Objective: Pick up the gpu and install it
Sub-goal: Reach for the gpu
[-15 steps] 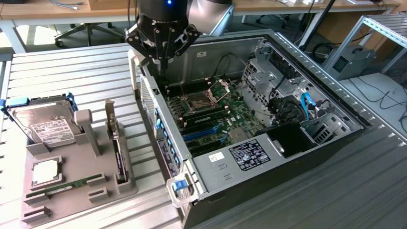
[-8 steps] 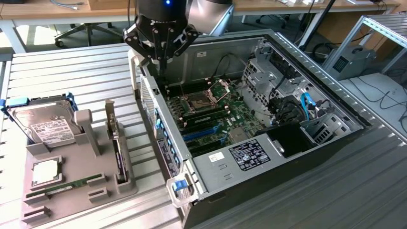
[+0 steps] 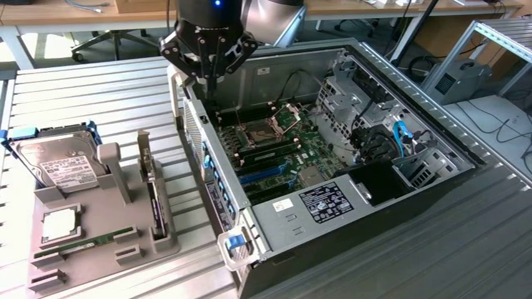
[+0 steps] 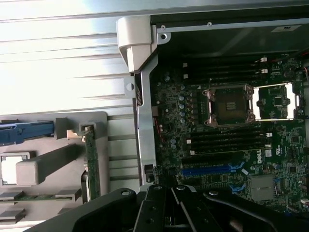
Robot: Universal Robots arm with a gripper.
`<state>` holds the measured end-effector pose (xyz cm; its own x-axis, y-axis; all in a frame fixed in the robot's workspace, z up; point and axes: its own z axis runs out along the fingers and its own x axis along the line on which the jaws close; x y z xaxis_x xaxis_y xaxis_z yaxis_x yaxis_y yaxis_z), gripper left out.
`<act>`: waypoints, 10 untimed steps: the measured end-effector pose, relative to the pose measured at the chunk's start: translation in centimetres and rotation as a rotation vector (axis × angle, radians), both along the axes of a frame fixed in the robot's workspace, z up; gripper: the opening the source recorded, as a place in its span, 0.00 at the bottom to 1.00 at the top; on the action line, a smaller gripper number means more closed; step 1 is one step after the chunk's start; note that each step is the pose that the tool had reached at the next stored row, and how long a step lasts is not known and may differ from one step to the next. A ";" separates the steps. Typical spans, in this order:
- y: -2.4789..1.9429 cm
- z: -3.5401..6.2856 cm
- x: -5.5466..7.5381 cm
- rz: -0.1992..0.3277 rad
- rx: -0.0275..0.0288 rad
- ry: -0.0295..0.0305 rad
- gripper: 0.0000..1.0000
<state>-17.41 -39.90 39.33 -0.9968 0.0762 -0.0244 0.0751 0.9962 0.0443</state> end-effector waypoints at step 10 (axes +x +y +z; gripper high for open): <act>0.00 0.00 -0.3 0.000 0.0000 0.0000 0.11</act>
